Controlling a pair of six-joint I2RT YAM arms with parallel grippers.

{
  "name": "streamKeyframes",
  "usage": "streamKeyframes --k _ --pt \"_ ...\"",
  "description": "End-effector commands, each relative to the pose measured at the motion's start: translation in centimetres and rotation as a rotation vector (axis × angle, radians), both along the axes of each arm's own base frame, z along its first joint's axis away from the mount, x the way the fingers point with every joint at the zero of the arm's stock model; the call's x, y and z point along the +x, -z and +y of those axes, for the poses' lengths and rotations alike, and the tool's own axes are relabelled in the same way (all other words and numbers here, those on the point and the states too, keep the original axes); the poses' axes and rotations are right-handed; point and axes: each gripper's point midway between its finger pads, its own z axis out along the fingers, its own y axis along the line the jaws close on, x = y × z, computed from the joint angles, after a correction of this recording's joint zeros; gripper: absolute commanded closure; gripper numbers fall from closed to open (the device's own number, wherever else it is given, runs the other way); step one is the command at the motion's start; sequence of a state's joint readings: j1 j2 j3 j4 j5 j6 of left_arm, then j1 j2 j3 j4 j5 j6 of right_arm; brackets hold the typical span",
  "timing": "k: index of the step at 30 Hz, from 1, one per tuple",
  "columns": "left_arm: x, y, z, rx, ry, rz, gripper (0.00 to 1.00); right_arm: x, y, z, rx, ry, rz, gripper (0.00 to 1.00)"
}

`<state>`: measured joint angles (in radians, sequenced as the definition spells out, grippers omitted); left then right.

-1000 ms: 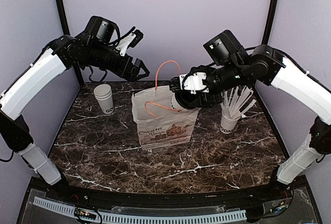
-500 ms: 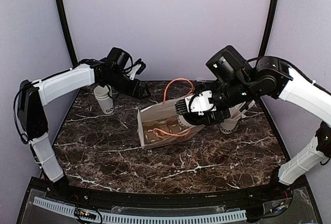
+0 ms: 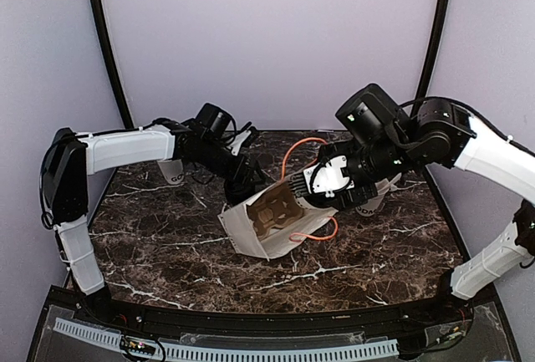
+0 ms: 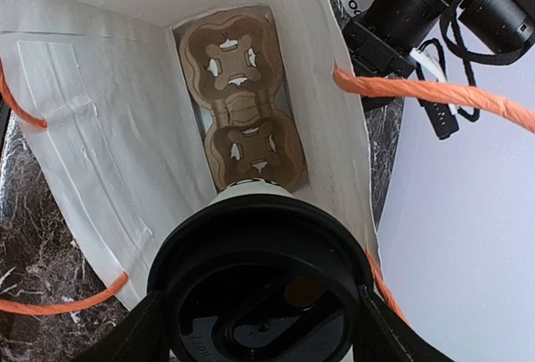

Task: Pack the takeout coffee

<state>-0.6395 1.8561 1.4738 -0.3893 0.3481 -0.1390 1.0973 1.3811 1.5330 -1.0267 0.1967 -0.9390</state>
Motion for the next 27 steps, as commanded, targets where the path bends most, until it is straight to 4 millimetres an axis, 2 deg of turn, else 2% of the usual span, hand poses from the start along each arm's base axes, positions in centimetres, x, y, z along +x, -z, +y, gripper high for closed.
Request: streamKeyframes --k 1,6,13,27 --pt "-1.4 1.2 -1.6 -0.007 0.047 0.019 0.18 0.2 -0.9 1.5 0.045 -0.017 -0.041 0.59" --pt "-2.4 2.2 -2.8 -0.015 0.084 0.042 0.19 -0.3 -1.1 2.6 0.051 -0.047 -0.041 0.59" --pt "-3.5 3.2 -4.1 -0.039 0.134 0.072 0.19 -1.6 0.0 3.2 0.018 -0.106 -0.040 0.60" --pt "-5.7 2.4 -5.4 -0.101 0.195 0.112 0.21 -2.8 3.3 1.9 -0.068 -0.206 -0.122 0.60"
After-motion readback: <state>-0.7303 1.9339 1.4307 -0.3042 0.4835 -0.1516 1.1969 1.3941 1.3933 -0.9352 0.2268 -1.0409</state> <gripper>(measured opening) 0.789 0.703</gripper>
